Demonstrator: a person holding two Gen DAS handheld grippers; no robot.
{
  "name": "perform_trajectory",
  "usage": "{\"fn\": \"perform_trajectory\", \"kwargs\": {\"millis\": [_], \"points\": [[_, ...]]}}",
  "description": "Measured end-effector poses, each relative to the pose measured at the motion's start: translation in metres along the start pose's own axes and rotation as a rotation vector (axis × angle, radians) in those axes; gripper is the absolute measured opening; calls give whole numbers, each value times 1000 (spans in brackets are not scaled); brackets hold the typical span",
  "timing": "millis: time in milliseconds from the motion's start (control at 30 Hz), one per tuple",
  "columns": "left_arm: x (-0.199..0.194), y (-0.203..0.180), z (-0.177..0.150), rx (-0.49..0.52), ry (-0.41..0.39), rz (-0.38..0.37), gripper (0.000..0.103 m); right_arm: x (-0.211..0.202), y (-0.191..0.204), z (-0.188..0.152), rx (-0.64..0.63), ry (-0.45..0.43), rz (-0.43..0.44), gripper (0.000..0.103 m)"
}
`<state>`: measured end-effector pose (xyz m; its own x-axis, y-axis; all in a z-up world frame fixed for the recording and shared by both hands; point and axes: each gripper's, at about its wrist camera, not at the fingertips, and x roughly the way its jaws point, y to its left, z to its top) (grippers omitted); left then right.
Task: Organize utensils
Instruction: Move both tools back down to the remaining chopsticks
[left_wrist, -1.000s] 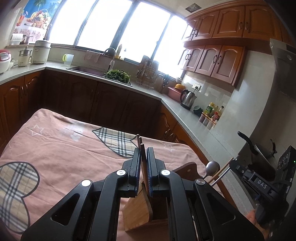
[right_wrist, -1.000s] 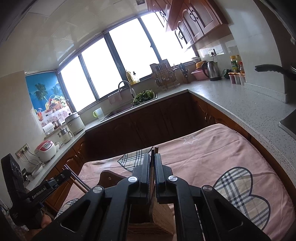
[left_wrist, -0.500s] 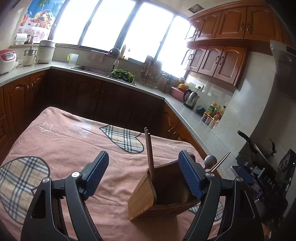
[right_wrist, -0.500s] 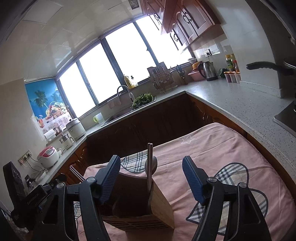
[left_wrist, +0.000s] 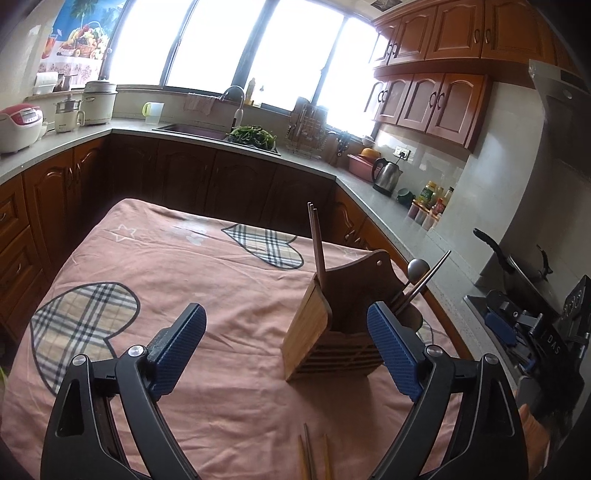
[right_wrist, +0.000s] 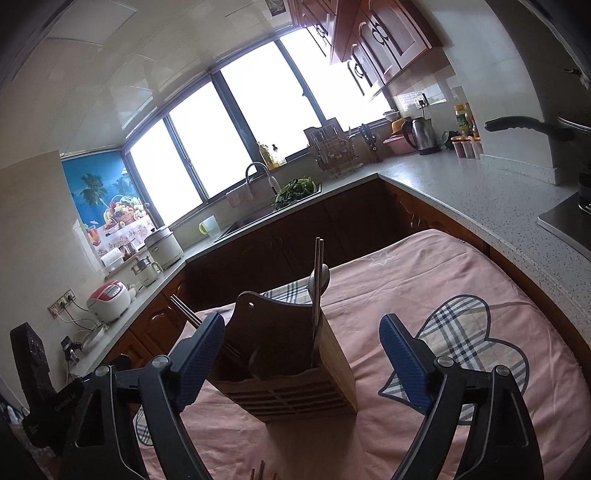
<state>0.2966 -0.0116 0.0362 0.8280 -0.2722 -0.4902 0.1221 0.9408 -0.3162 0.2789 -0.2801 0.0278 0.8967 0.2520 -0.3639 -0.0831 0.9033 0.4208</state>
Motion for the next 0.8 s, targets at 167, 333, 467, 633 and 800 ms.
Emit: {"fn": "perform_trajectory", "kwargs": {"millis": [167,333,467,633,800], "points": [[-15,10,-22,-11,28,16,91,-17,4,-12,-5,8,-3,88],[-29,24,-39,-32,50,33,91,-31,7,-28,-6,30,-1,88],[-43,33,-51,-35,58,43,91,-42,7,-40,-1,44,0,88],[-53,41,-66,-37,78,54,91,-54,10,-53,-6,63,1,88],[-61,48,-81,-41,96,66,91,-61,13,-66,-10,80,0,88]]}}
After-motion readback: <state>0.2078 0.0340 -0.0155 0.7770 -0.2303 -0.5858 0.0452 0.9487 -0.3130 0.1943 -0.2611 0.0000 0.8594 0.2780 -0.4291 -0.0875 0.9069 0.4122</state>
